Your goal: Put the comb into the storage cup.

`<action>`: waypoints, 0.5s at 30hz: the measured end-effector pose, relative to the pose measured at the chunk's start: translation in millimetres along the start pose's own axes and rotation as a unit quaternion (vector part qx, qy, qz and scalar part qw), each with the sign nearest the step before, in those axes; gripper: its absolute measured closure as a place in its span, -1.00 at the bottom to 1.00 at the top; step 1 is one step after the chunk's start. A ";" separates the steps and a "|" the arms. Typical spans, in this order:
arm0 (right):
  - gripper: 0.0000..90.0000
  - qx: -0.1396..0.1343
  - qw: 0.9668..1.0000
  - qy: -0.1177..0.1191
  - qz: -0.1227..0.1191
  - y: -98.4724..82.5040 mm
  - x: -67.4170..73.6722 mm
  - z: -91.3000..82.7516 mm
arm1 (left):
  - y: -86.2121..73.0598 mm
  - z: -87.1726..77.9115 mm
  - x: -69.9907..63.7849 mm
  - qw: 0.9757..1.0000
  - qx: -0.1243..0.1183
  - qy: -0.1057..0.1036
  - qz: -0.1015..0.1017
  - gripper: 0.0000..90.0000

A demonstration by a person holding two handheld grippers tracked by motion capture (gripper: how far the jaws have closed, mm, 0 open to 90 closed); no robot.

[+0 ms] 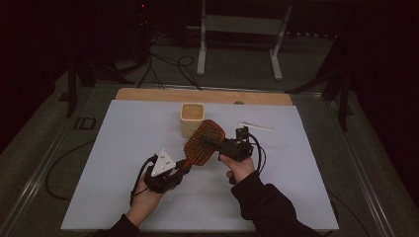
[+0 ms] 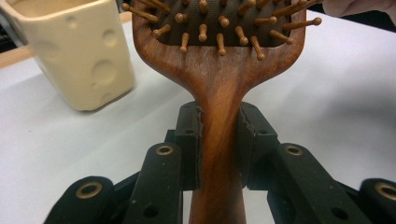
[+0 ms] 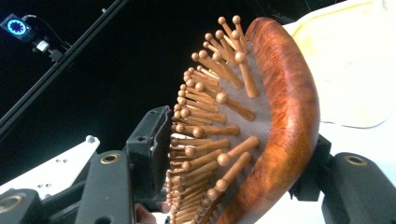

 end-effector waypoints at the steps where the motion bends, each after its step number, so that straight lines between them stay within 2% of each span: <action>1: -0.08 0.002 1.000 -0.001 -0.003 -0.3 -0.1 0.2 | -0.4 -0.1 0.4 1.000 0.000 0.000 0.001 0.62; 4: 0.00 0.004 1.000 -0.003 -0.008 -0.6 -0.1 0.2 | -1.3 0.8 0.2 1.000 0.000 0.000 0.003 0.62; 6: 0.08 0.002 1.000 -0.002 -0.001 -0.3 0.1 -0.4 | -2.3 2.0 0.0 1.000 0.003 0.001 0.004 0.62; 10: 0.14 0.003 1.000 -0.004 -0.030 1.0 5.7 -0.7 | -2.3 3.6 -0.3 1.000 0.000 0.006 0.012 0.61; 13: 0.16 0.006 0.999 -0.006 -0.037 1.9 8.8 -0.4 | -2.4 4.3 -0.6 1.000 0.001 0.009 0.021 0.59; 15: 0.17 0.008 0.999 -0.004 -0.039 2.6 9.6 -0.4 | -2.3 4.8 -2.5 1.000 -0.001 0.002 0.026 0.56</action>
Point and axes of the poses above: each handheld gripper's, and its own axes: z roughly forward along the jaws, y roughly out of its top, x roughly to its left, the point moved 10 cm from there along z, roughly forward along the jaws, and after that the axes turned 5 degrees about -z, right-handed, at the moved point
